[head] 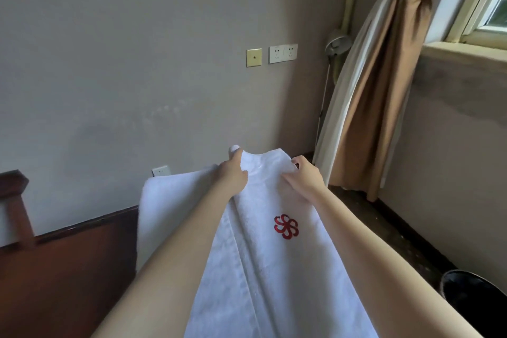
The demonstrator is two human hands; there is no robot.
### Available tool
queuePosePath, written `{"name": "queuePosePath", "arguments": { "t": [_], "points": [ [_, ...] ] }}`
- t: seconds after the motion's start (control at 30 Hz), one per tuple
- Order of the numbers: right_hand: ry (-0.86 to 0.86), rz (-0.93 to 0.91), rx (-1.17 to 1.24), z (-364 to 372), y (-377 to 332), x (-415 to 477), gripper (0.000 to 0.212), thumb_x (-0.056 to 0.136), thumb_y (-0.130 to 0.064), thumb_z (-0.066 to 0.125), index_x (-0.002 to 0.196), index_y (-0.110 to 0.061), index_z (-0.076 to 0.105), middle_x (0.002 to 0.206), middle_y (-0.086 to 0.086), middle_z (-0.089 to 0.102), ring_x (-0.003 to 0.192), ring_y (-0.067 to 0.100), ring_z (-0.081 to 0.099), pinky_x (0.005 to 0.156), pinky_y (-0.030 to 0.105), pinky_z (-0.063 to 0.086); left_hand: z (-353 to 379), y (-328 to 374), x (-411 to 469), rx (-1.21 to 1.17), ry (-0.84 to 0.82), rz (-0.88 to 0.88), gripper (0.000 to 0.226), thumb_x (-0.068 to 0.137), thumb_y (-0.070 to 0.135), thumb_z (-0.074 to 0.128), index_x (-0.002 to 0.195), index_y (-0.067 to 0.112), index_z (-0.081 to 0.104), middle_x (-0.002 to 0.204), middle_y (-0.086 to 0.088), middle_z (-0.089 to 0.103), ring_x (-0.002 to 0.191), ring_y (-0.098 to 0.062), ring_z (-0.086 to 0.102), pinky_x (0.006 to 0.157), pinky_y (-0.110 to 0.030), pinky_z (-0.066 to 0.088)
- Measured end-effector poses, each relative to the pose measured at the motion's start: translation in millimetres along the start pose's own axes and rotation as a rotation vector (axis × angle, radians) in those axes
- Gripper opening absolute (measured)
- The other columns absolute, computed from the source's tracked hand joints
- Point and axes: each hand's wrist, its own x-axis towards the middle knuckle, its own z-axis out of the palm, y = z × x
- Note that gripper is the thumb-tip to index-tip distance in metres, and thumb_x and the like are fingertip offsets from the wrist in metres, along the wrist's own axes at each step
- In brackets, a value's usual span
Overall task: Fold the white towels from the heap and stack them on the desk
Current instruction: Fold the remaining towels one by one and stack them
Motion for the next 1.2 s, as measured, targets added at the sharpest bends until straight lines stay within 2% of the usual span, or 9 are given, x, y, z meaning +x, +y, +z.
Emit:
{"name": "queuePosePath", "arguments": {
  "t": [0.07, 0.2, 0.3, 0.4, 0.57, 0.8, 0.9, 1.0, 1.2],
  "points": [
    [0.043, -0.069, -0.056, 1, -5, -3, 0.037, 0.089, -0.028, 0.051, 0.125, -0.020, 0.048, 0.095, -0.001, 0.063, 0.085, 0.019, 0.059, 0.067, 0.035, 0.050, 6, -2, 1, 0.069, 0.060, 0.010, 0.050, 0.099, 0.023, 0.039, 0.145, 0.029, 0.023, 0.122, -0.015, 0.051, 0.106, -0.030, 0.050, 0.080, -0.033, 0.038],
    [0.252, -0.303, -0.498, 13, -6, -9, 0.055, 0.091, -0.026, 0.051, 0.144, -0.021, 0.036, 0.130, 0.005, 0.045, 0.120, 0.027, 0.042, 0.089, 0.038, 0.037, 19, -10, 3, 0.374, 0.219, -0.032, 0.043, 0.098, 0.039, 0.039, 0.138, 0.026, 0.034, 0.145, -0.009, 0.027, 0.132, -0.028, 0.025, 0.102, -0.041, 0.028],
    [0.132, -0.490, -0.481, 18, -5, -5, 0.047, 0.097, -0.031, 0.042, 0.143, -0.021, 0.038, 0.146, 0.001, 0.038, 0.137, 0.021, 0.030, 0.104, 0.040, 0.032, 23, -20, 12, 0.407, 0.185, 0.118, 0.047, 0.101, 0.039, 0.030, 0.145, 0.025, 0.028, 0.160, 0.005, 0.008, 0.145, -0.020, 0.005, 0.111, -0.044, 0.017],
    [-0.060, -0.396, -0.449, 27, 4, -4, 0.040, 0.101, -0.040, 0.030, 0.136, -0.025, 0.042, 0.141, -0.007, 0.040, 0.132, 0.014, 0.033, 0.098, 0.039, 0.038, 28, -32, 15, 0.337, 0.008, 0.059, 0.052, 0.102, 0.041, 0.016, 0.151, 0.026, 0.016, 0.161, 0.008, 0.005, 0.147, -0.013, 0.007, 0.116, -0.046, 0.008],
    [-0.045, -0.344, -0.502, 24, -2, -10, 0.039, 0.100, -0.042, 0.030, 0.131, -0.022, 0.045, 0.136, -0.005, 0.043, 0.131, 0.016, 0.036, 0.102, 0.046, 0.035, 17, -23, 14, 0.362, -0.048, 0.035, 0.054, 0.102, 0.041, 0.016, 0.153, 0.024, 0.012, 0.162, 0.004, -0.001, 0.148, -0.015, -0.001, 0.117, -0.053, 0.002],
    [0.137, -0.334, -0.394, 3, -16, -47, 0.041, 0.099, -0.033, 0.042, 0.136, -0.016, 0.046, 0.135, 0.001, 0.050, 0.127, 0.022, 0.043, 0.096, 0.037, 0.034, 6, 4, -21, 0.267, 0.168, 0.165, 0.043, 0.103, 0.029, 0.026, 0.144, 0.018, 0.035, 0.160, -0.002, 0.010, 0.147, -0.016, 0.004, 0.116, -0.052, 0.006],
    [0.162, -0.336, -0.362, -6, -21, -73, 0.042, 0.096, -0.028, 0.048, 0.136, -0.016, 0.047, 0.134, 0.002, 0.051, 0.122, 0.024, 0.045, 0.094, 0.036, 0.037, 2, 8, -45, 0.228, 0.276, 0.177, 0.037, 0.102, 0.025, 0.029, 0.135, 0.014, 0.044, 0.153, -0.004, 0.026, 0.143, -0.019, 0.018, 0.115, -0.048, 0.015],
    [0.191, -0.347, -0.326, -13, -19, -107, 0.042, 0.093, -0.024, 0.050, 0.134, -0.017, 0.048, 0.130, 0.003, 0.052, 0.116, 0.024, 0.047, 0.089, 0.036, 0.039, 3, 10, -74, 0.192, 0.346, 0.198, 0.033, 0.101, 0.021, 0.033, 0.128, 0.011, 0.049, 0.139, -0.006, 0.040, 0.129, -0.024, 0.034, 0.106, -0.041, 0.028],
    [0.197, -0.371, -0.260, -20, -11, -173, 0.040, 0.092, -0.023, 0.053, 0.131, -0.015, 0.052, 0.129, 0.003, 0.055, 0.114, 0.025, 0.053, 0.090, 0.038, 0.042, 10, 6, -135, 0.184, 0.357, 0.209, 0.026, 0.099, 0.020, 0.034, 0.111, 0.007, 0.053, 0.121, -0.011, 0.047, 0.114, -0.030, 0.039, 0.087, -0.039, 0.037]
  ]
}}
